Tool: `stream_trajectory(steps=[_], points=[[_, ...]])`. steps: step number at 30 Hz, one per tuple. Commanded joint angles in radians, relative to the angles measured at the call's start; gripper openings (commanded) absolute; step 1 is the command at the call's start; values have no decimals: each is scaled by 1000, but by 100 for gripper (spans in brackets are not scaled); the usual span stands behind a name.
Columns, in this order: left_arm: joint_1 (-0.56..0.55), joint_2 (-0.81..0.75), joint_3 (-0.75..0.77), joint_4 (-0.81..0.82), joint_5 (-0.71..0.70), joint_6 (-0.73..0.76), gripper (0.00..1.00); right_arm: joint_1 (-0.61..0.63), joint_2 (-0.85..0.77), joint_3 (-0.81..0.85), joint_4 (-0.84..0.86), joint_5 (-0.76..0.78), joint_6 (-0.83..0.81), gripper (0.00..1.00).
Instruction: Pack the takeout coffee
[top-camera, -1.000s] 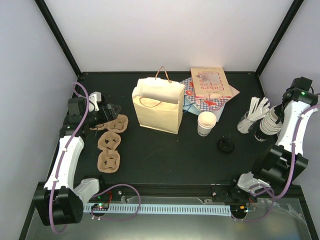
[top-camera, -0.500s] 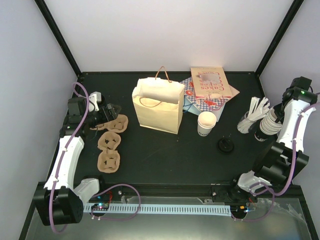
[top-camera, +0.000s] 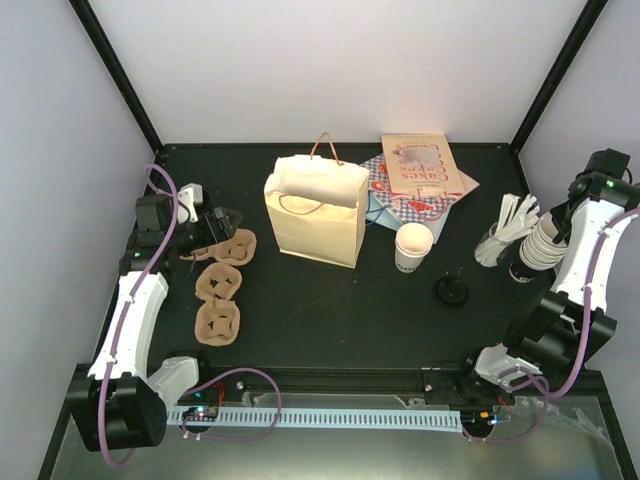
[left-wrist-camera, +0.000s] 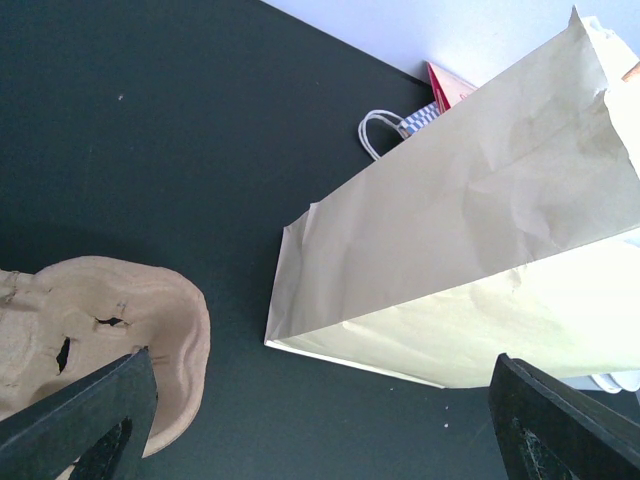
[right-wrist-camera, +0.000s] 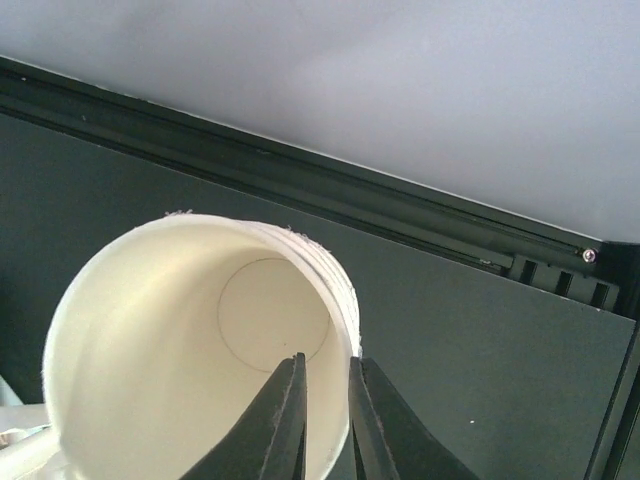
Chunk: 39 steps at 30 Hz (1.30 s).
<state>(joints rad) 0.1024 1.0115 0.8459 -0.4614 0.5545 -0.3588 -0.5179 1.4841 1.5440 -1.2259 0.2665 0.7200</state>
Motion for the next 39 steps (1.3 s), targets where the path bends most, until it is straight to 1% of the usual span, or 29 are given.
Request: stream_trajectory(steps=[1,18,19,21,22,28,30,39], points=[[-7,-18,1,29,26,8,93,-5,-31,49,-26,-11,11,16],[-7,-17,3,30,35,8,93,-5,-63,192,-107,-1,11,17],[-7,-17,4,30,33,8,94,-5,-66,190,-106,-3,9,17],[-7,-17,2,31,35,8,93,-4,-66,170,-97,-4,6,24],[-6,-18,2,32,34,8,93,-4,-63,156,-91,-3,6,26],[-6,-15,2,32,35,8,93,-4,-47,74,-50,-6,4,28],[-7,-16,2,31,35,7,93,-5,-45,56,-36,-2,1,30],[-7,-10,4,33,36,7,94,-5,-38,9,5,-3,-6,34]])
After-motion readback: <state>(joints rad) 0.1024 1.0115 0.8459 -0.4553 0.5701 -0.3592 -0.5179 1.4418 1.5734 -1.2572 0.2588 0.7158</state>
